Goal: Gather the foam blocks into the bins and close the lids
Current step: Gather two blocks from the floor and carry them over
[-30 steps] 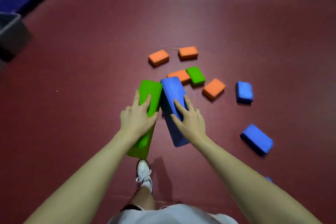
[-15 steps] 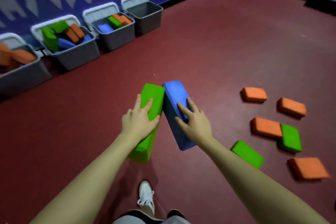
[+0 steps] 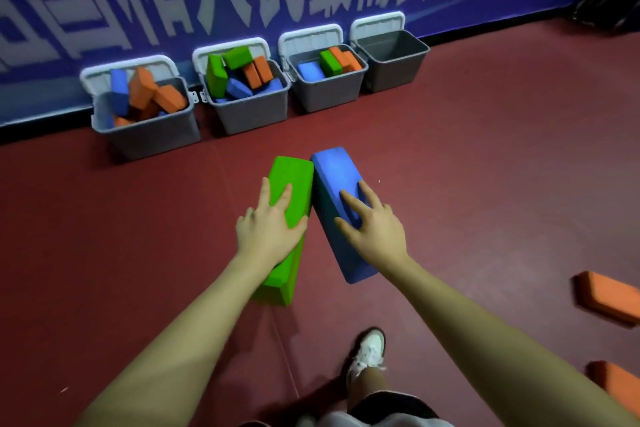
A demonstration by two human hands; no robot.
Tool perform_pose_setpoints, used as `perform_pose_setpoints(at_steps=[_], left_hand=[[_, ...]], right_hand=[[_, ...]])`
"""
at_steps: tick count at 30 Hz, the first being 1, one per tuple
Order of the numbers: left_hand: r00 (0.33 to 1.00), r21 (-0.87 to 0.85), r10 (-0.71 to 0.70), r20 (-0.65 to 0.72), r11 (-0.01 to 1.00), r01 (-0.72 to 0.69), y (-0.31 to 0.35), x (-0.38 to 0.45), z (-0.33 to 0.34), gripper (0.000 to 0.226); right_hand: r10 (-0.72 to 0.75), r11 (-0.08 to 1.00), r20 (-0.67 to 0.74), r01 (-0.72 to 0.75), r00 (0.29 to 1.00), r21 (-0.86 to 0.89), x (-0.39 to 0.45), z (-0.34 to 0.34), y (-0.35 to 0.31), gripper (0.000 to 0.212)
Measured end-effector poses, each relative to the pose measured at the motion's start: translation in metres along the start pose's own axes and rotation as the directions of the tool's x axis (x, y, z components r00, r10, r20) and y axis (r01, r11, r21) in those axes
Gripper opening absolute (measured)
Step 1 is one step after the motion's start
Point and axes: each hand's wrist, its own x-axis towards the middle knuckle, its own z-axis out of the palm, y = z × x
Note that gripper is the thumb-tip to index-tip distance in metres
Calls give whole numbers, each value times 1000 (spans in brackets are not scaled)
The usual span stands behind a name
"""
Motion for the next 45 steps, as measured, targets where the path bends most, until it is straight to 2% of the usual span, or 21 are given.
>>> perform_pose_setpoints(at_steps=[16, 21, 35, 45], left_hand=[[977, -48, -123, -176, 992, 116, 113, 324, -63, 68], [978, -25, -104, -179, 995, 101, 135, 414, -67, 68], [984, -39, -21, -174, 999, 14, 117, 746, -73, 69], [996, -83, -2, -89, 997, -5, 115, 937, -68, 69]], right_hand=[[-176, 984, -64, 176, 982, -8, 359, -72, 85, 52], [-194, 981, -85, 194, 977, -11, 452, -70, 107, 51], [-134, 990, -114, 130, 984, -49, 764, -25, 113, 51], [-91, 995, -52, 89, 994, -36, 943, -10, 134, 50]])
